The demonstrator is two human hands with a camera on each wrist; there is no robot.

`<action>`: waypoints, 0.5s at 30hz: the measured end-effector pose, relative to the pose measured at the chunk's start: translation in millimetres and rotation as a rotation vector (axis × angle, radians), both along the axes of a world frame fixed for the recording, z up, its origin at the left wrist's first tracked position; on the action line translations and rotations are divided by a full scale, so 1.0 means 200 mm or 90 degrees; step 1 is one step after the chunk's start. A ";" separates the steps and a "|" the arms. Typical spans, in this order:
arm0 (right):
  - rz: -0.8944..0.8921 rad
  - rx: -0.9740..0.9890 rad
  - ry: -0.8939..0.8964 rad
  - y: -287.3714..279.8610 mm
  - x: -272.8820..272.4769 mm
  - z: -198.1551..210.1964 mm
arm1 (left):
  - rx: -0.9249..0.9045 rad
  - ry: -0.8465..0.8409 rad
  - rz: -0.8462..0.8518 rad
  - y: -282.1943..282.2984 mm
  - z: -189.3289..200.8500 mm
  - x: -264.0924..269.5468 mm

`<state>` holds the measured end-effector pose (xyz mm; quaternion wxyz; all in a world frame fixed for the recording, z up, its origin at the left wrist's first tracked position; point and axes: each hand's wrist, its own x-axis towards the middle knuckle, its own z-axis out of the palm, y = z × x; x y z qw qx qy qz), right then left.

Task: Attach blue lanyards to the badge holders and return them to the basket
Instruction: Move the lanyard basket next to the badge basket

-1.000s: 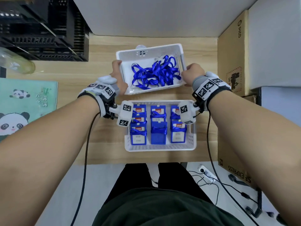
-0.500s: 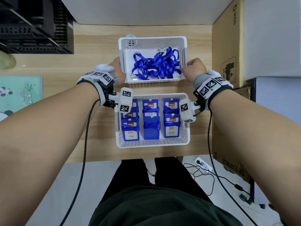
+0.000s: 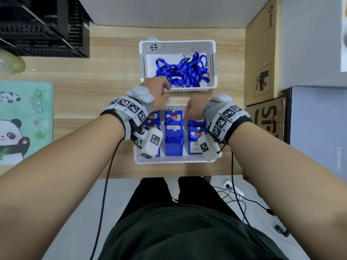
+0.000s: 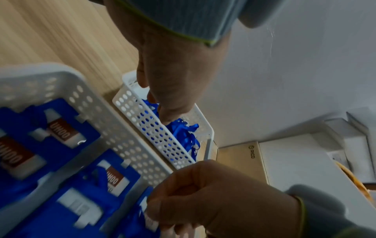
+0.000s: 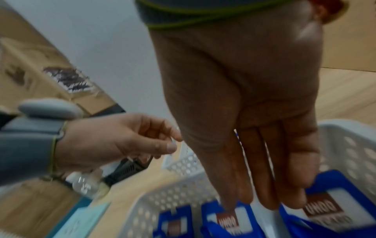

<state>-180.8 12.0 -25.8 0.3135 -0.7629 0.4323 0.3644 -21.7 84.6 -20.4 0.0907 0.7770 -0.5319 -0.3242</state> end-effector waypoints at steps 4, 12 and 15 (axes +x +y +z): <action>0.169 0.000 0.123 0.10 -0.06 -0.11 | 0.047 -0.010 -0.066 0.09 -0.06 -0.10; 0.301 -0.087 0.189 0.17 -0.17 -0.18 | 0.093 -0.040 -0.086 0.21 -0.11 -0.14; 0.278 -0.092 0.186 0.17 -0.18 -0.18 | 0.009 -0.093 -0.078 0.20 -0.07 -0.11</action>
